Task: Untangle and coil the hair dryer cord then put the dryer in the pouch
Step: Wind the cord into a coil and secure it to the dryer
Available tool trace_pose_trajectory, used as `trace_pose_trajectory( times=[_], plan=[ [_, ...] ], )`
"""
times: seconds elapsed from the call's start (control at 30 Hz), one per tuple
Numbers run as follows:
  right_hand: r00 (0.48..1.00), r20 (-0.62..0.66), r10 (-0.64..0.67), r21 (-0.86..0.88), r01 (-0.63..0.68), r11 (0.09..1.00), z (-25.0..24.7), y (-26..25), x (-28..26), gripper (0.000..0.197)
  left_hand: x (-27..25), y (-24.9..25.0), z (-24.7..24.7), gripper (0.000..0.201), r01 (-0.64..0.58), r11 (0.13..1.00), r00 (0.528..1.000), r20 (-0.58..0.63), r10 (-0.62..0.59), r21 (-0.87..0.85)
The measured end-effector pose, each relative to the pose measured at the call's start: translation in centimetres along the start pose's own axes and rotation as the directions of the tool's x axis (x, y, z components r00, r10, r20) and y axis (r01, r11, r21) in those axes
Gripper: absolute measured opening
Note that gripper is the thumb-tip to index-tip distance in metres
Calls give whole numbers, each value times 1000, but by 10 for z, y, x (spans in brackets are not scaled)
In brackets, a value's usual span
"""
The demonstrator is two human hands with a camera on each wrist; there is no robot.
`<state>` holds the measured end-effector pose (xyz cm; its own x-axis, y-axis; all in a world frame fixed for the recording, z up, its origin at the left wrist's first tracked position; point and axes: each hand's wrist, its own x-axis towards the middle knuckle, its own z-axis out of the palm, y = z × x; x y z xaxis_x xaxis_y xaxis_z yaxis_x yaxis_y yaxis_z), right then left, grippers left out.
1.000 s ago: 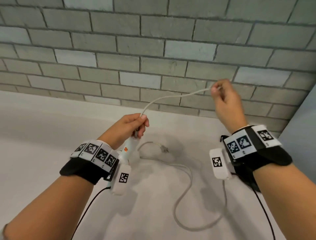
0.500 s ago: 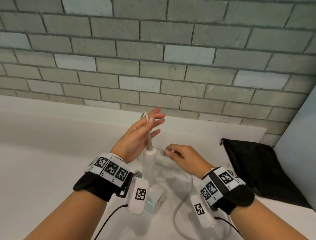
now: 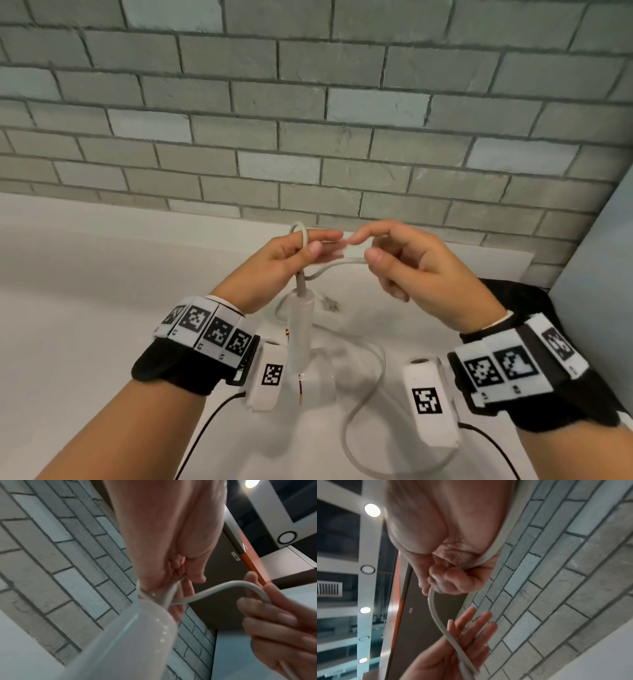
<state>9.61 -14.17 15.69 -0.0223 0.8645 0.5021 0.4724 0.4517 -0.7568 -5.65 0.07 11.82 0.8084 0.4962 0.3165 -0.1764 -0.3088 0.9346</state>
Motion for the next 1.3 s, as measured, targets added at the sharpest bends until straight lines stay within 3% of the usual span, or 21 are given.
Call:
trace_pose_trajectory(
  times=[0.13, 0.23, 0.37, 0.57, 0.73, 0.9, 0.97, 1.07, 1.17, 1.23, 1.3],
  plan=[
    [988, -91, -126, -129, 113, 985, -1, -4, 17, 13, -6, 9, 11, 42, 70, 997, 982, 174, -72, 19],
    [961, -164, -221, -277, 171, 946, 1, 1, 31, 14, -9, 7, 14, 45, 37, 994, 965, 263, -10, -98],
    [940, -153, -304, -424, 216, 880, 6, 10, 46, 26, -14, 7, 15, 28, 39, 961, 941, 333, 56, -272],
    [991, -76, -108, -406, 68, 911, 23, 61, 36, 31, -12, -1, 9, 30, 29, 845, 988, 141, 55, -535],
    [994, -8, 104, -520, -94, 849, 42, 109, -4, 35, -13, -4, 10, 35, 12, 831, 1000, 27, 4, -556],
    [983, 107, 149, -453, -85, 887, 54, 110, -11, 42, -7, -9, 11, 42, -1, 817, 999, 42, 31, -576],
    [984, 148, 100, -428, -27, 903, 57, 100, -10, 42, -6, -8, 11, 35, -17, 809, 1000, 6, 25, -588],
    [995, 95, 41, -380, -2, 925, 55, 91, -15, 28, -5, -4, 9, 19, -51, 831, 994, -106, -10, -554],
    [984, -8, 177, -122, -177, 977, 52, 89, -26, 13, -5, -1, -1, 27, -110, 855, 979, -204, 4, -507],
    [942, 0, 336, 117, -334, 935, 49, 85, -34, 14, -6, 1, -5, 31, -132, 890, 972, -232, 31, -437],
    [929, 7, 369, 193, -363, 911, 43, 79, -36, 18, -5, -2, -6, 28, -119, 952, 970, -237, 51, -283]
  ],
)
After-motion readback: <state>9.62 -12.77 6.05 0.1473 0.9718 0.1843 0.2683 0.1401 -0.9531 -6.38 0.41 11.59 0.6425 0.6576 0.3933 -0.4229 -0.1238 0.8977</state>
